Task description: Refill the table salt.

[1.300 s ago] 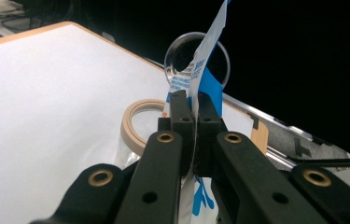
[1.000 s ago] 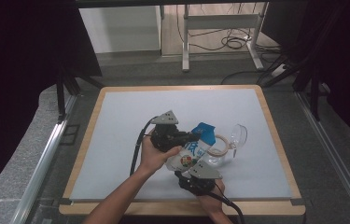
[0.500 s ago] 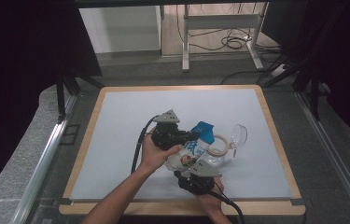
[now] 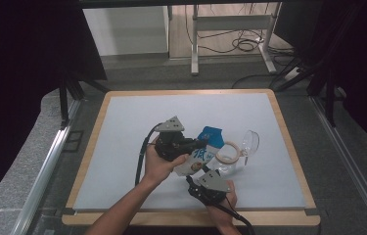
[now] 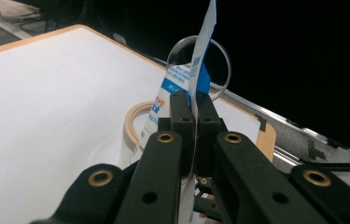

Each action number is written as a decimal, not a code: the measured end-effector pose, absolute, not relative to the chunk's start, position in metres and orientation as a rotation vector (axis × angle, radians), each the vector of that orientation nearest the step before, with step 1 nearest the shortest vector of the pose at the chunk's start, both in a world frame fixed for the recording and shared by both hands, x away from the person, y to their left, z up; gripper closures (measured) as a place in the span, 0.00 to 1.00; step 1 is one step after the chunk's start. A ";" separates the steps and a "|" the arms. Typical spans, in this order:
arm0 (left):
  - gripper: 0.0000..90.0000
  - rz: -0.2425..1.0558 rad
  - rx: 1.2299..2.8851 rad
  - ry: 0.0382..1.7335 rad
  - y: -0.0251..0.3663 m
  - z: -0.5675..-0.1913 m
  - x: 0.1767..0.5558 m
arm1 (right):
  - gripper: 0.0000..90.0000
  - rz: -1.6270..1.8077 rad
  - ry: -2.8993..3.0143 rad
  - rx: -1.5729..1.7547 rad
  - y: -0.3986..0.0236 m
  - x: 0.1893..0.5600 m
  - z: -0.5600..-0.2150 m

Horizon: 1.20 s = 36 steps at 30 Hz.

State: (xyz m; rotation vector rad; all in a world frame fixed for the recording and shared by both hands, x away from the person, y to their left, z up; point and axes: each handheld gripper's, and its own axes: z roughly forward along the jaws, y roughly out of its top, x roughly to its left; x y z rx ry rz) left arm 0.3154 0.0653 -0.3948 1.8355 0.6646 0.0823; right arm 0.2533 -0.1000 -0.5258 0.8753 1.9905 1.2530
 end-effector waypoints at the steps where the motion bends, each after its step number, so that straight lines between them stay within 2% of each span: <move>1: 1.00 0.070 1.830 0.662 0.066 -0.395 0.315 | 0.47 1.268 1.989 0.875 -0.101 0.254 -0.525; 10: 1.00 0.079 1.813 0.640 0.065 -0.387 0.309 | 0.41 1.257 1.960 0.868 -0.099 0.261 -0.526; 13: 1.00 0.081 1.810 0.634 0.064 -0.385 0.307 | 0.48 1.264 1.945 0.827 -0.098 0.256 -0.523; 17: 1.00 0.071 1.815 0.643 0.063 -0.385 0.310 | 0.52 1.295 1.950 0.799 -0.099 0.252 -0.522; 36: 1.00 0.057 1.881 0.689 0.048 -0.395 0.331 | 0.54 1.479 2.093 0.930 -0.105 0.266 -0.526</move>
